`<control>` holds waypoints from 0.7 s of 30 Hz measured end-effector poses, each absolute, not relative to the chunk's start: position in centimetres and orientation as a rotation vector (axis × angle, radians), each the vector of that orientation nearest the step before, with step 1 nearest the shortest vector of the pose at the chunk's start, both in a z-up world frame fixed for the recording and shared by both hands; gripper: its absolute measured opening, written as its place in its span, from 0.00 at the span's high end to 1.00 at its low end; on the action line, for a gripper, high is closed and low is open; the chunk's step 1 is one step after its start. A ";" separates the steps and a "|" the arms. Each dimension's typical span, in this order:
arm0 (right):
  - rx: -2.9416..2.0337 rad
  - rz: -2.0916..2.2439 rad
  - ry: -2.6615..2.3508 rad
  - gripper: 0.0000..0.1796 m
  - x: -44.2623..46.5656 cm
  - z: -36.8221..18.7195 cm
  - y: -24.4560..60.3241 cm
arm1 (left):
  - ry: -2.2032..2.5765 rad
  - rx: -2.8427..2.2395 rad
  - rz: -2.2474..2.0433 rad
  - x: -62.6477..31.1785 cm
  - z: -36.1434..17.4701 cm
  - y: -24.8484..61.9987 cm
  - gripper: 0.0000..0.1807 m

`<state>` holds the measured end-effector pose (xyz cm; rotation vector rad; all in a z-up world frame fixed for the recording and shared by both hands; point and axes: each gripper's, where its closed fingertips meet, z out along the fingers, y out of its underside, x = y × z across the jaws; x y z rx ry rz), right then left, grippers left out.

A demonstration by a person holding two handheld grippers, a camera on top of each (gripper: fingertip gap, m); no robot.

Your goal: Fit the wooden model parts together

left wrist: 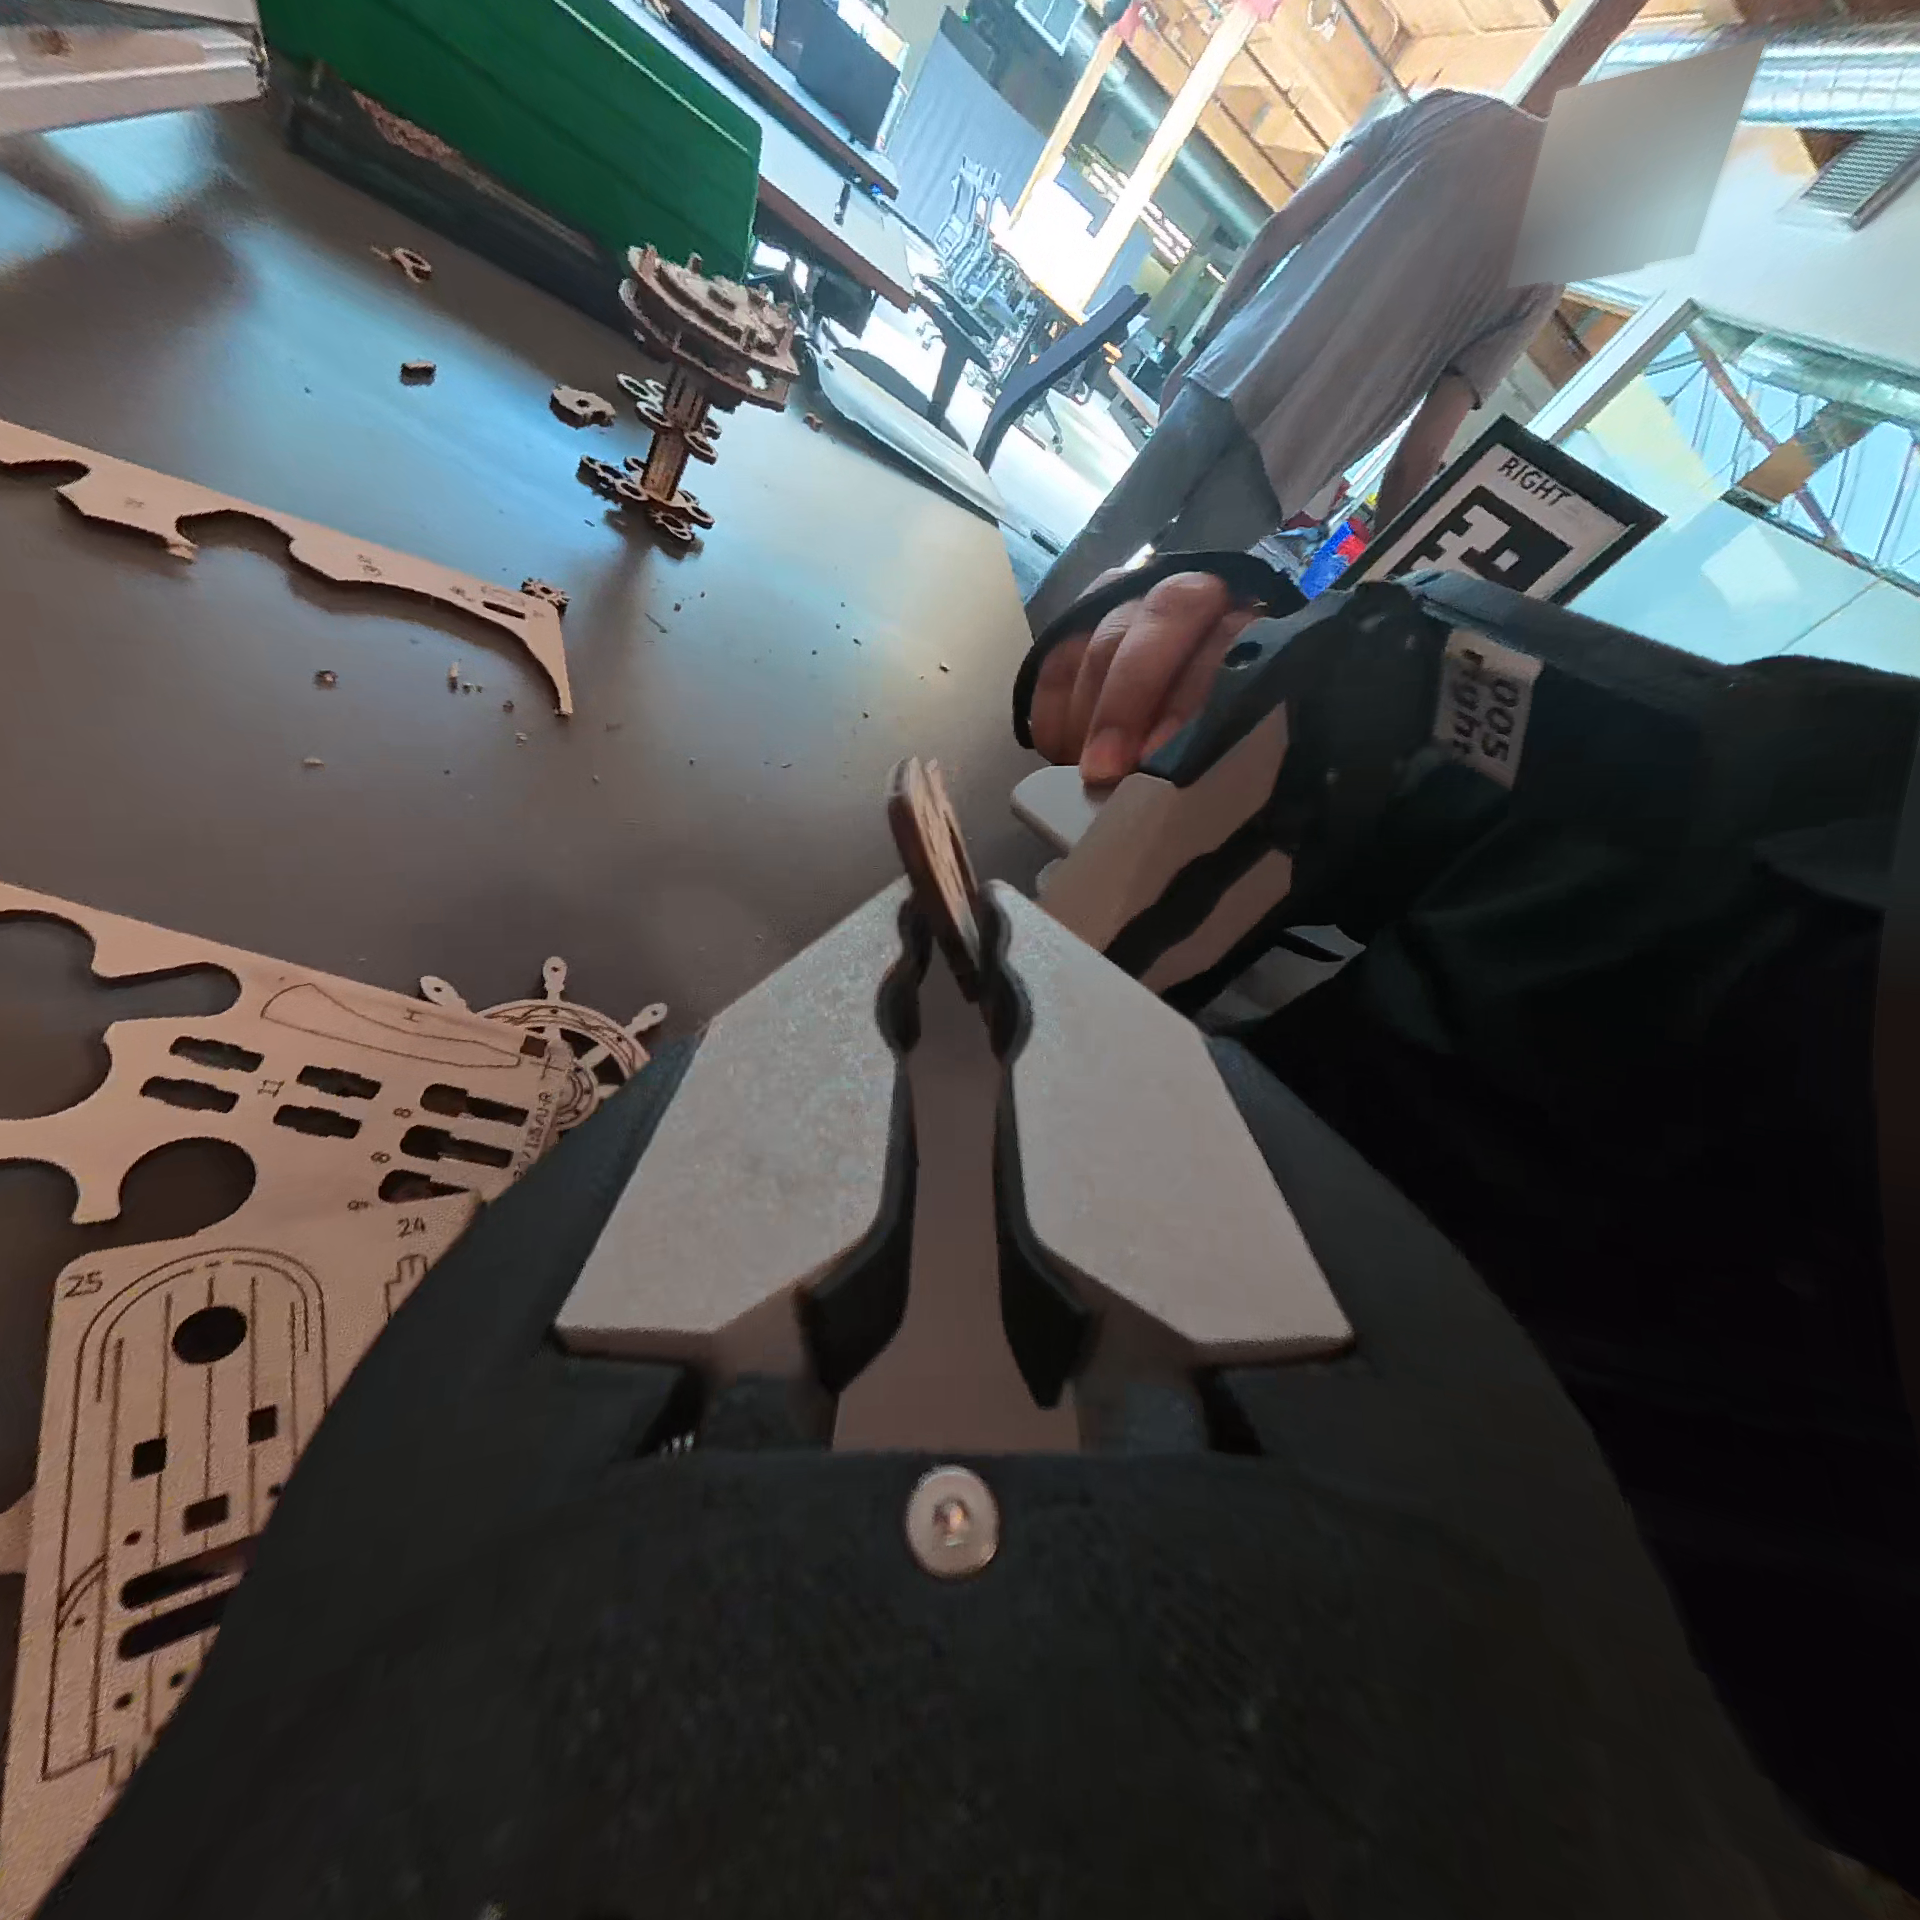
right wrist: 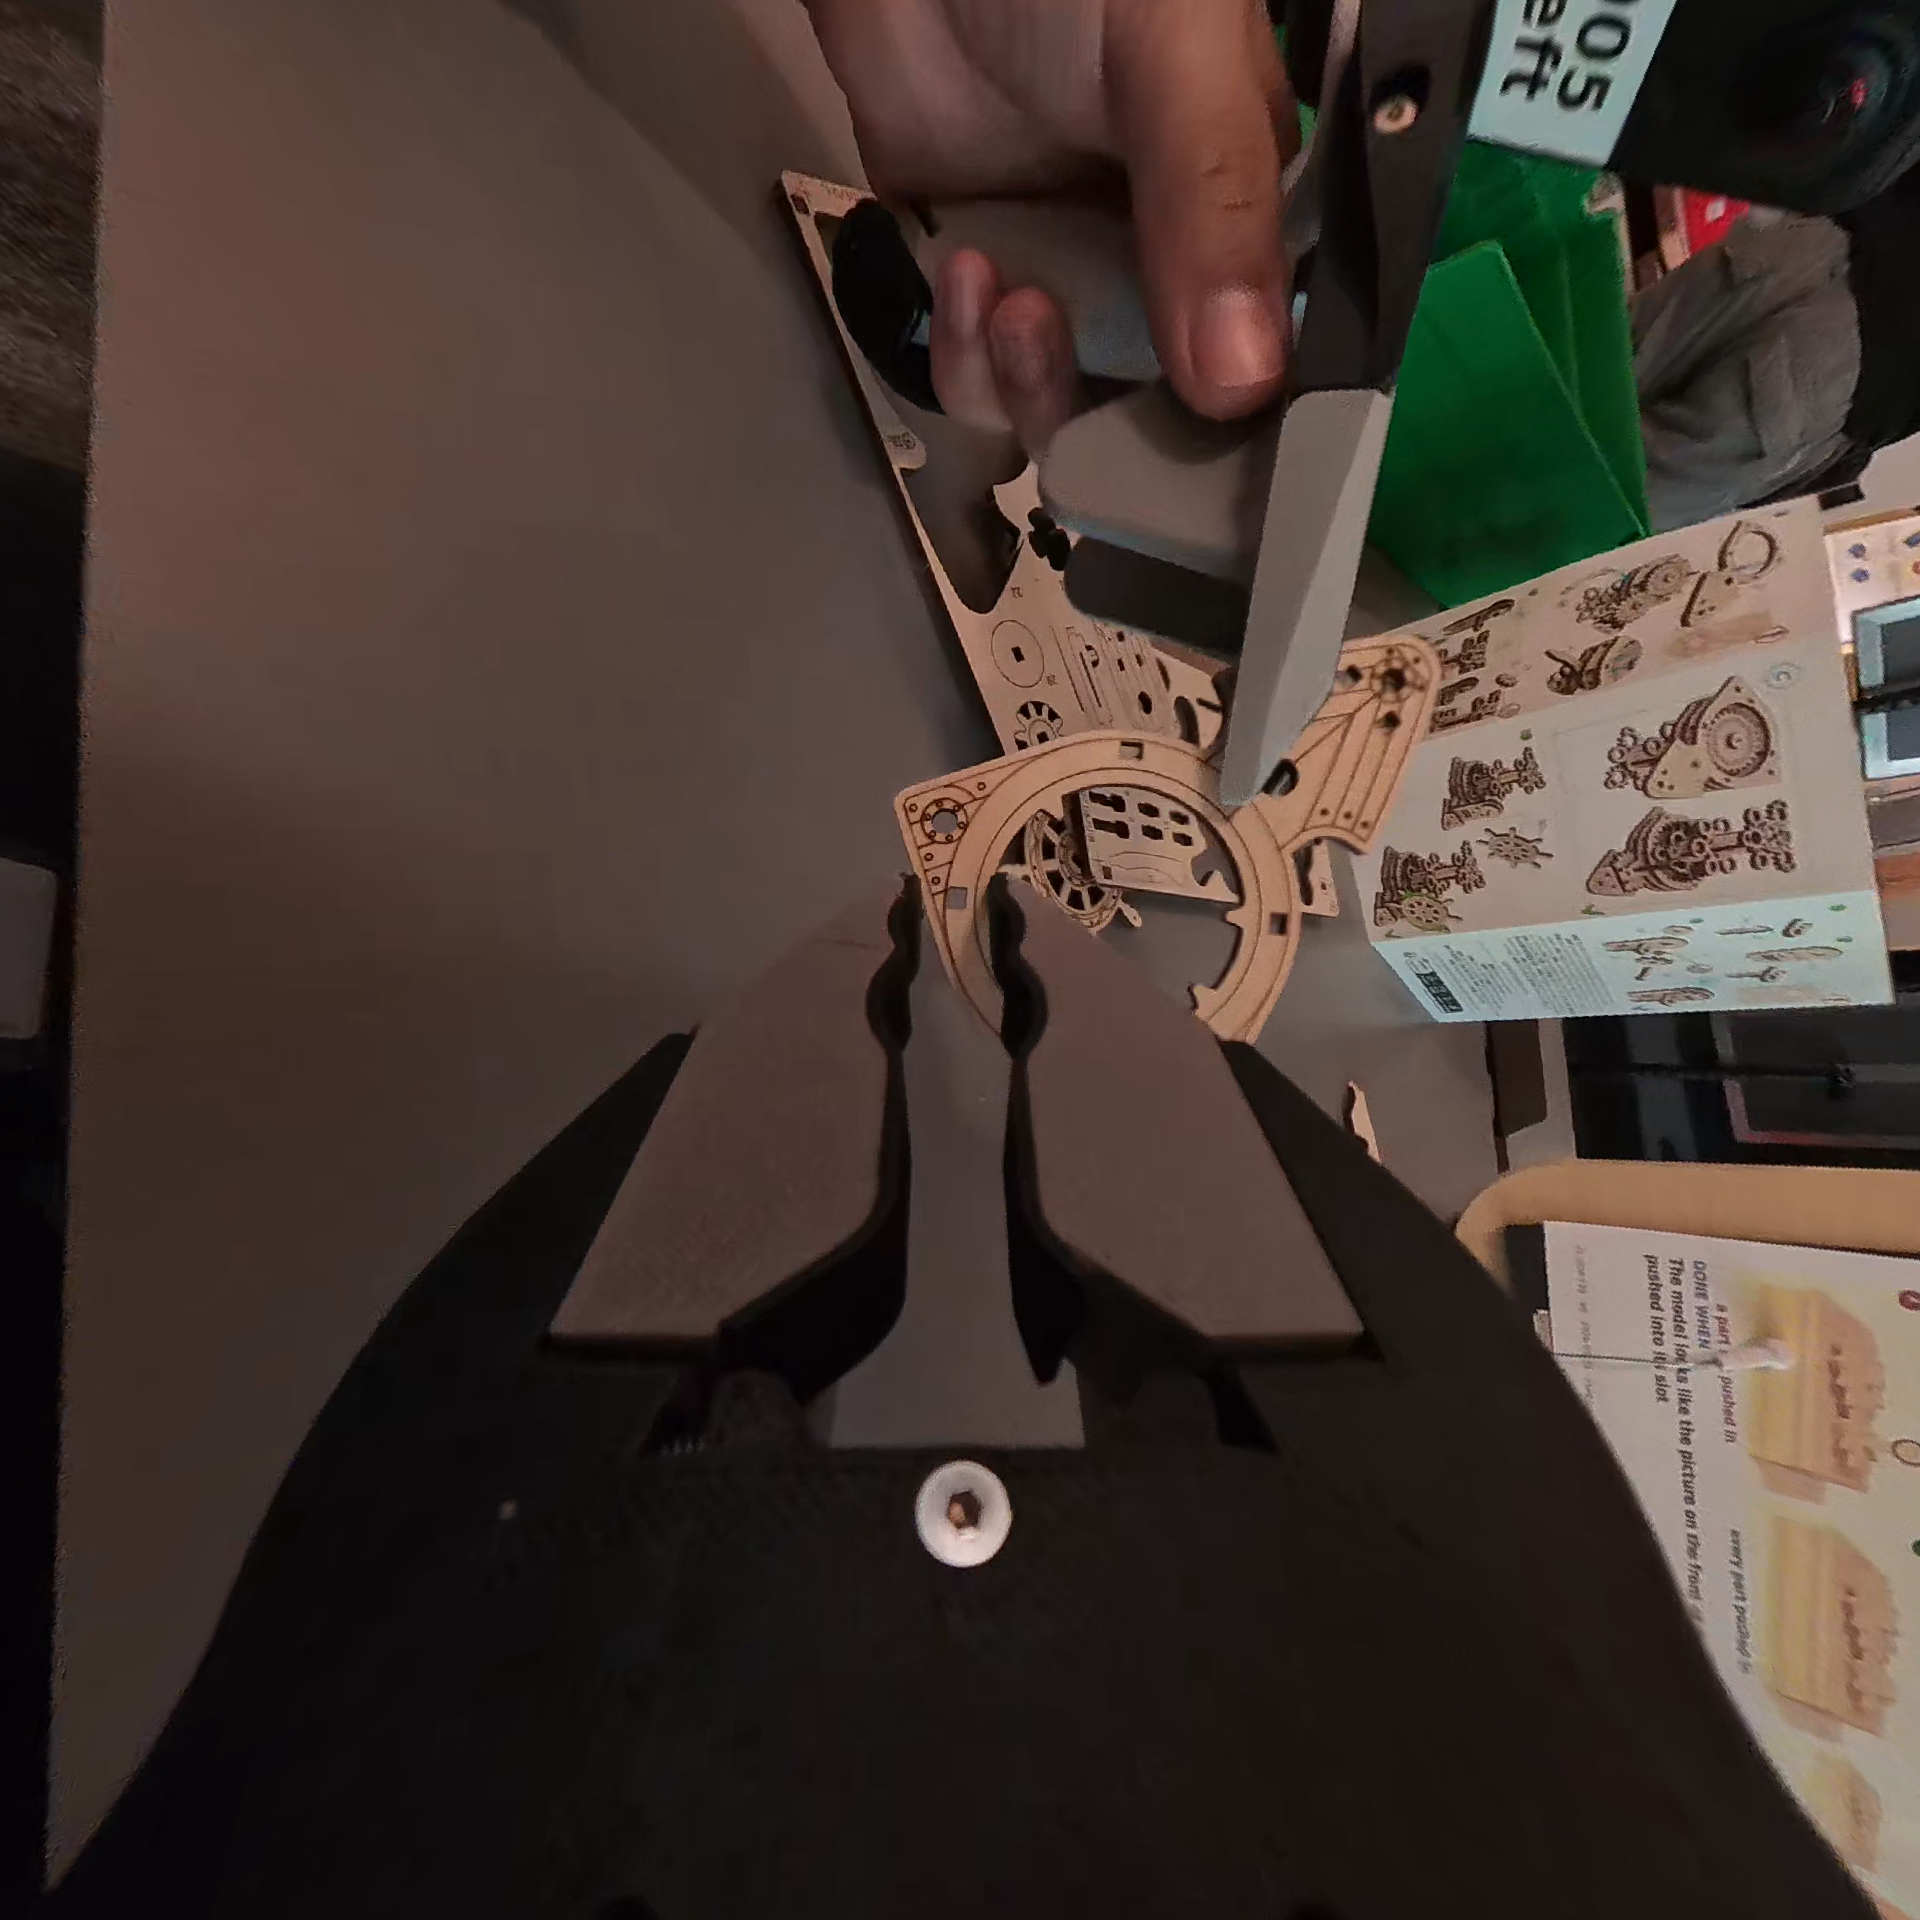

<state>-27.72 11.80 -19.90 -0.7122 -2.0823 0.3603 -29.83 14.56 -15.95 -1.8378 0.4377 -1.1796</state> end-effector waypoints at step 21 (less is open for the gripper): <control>-1.452 1.488 -1.372 0.66 -29.0 -12.7 16.8 | 0.234 -1.285 -0.936 -34.5 -7.8 15.6 0.99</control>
